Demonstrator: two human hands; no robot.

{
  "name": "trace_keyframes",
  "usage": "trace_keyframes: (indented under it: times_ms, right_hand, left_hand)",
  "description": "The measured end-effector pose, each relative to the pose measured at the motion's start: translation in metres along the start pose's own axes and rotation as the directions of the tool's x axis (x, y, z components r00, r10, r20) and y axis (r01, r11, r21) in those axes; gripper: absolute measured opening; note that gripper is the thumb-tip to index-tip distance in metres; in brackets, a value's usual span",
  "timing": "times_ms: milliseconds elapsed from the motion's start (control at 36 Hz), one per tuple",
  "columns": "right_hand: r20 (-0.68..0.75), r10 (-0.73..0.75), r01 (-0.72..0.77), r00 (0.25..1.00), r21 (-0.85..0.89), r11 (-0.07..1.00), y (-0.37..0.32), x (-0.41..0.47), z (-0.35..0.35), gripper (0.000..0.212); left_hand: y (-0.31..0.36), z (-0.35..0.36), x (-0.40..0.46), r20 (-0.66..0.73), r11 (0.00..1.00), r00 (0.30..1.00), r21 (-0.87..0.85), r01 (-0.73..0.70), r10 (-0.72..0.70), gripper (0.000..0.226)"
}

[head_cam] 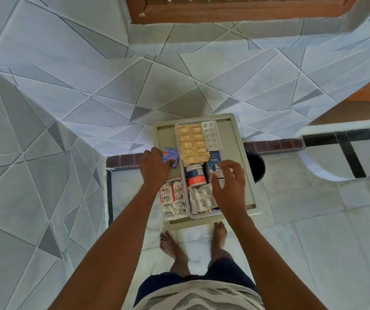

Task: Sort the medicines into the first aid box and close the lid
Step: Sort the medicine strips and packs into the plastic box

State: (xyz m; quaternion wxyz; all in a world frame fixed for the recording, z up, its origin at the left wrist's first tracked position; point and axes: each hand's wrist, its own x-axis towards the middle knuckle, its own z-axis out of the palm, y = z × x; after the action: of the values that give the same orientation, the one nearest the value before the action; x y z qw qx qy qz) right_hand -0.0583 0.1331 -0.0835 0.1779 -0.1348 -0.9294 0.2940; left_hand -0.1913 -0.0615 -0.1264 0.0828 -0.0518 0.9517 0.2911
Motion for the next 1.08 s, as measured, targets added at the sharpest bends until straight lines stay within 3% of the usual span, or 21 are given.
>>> trace_keyframes:
  times_ms: [167,306,361,472,556,639,750,917,1083]
  right_hand:
    - [0.053,-0.057,0.056,0.997,0.019,0.998,-0.027,-0.013,0.010,0.028]
    - [0.175,-0.182,0.182,0.968,0.015,0.983,-0.045,-0.016,0.019,0.026]
    - [0.264,-0.269,0.285,0.926,-0.025,0.958,-0.052,-0.012,0.024,0.028]
    - [0.530,-0.362,0.499,0.767,-0.138,0.856,-0.067,-0.009,0.035,0.051]
    - [0.678,-0.338,0.629,0.653,-0.237,0.740,-0.082,-0.009,0.045,0.063]
    - [0.755,-0.274,0.685,0.596,-0.299,0.664,-0.094,-0.010,0.055,0.066]
    - [0.754,-0.212,0.686,0.621,-0.393,0.612,-0.093,-0.014,0.062,0.067]
    - [0.724,-0.243,0.670,0.646,-0.385,0.635,-0.093,-0.016,0.067,0.079]
    - [0.636,-0.337,0.625,0.694,-0.301,0.720,-0.099,-0.010,0.061,0.049]
  left_hand:
    - [-0.006,0.001,0.008,0.093,0.969,0.982,-0.169,0.179,-0.165,0.040]
    - [-0.012,-0.012,-0.004,0.121,0.851,0.957,-0.438,0.289,-0.263,0.031]
    - [-0.023,-0.018,-0.009,0.126,0.810,0.948,-0.494,0.316,-0.293,0.025]
    - [-0.052,-0.030,-0.035,0.078,0.714,0.901,-0.581,0.389,-0.427,0.013]
    - [-0.061,-0.041,-0.059,0.054,0.629,0.865,-0.664,0.404,-0.498,0.013]
    - [-0.070,-0.043,-0.077,0.042,0.596,0.842,-0.688,0.415,-0.538,0.016]
    - [-0.082,-0.037,-0.093,0.047,0.564,0.815,-0.699,0.440,-0.578,0.022]
    - [-0.095,-0.034,-0.101,0.065,0.546,0.812,-0.709,0.446,-0.580,0.020]
    - [-0.100,-0.044,-0.092,0.072,0.507,0.824,-0.757,0.412,-0.562,0.017]
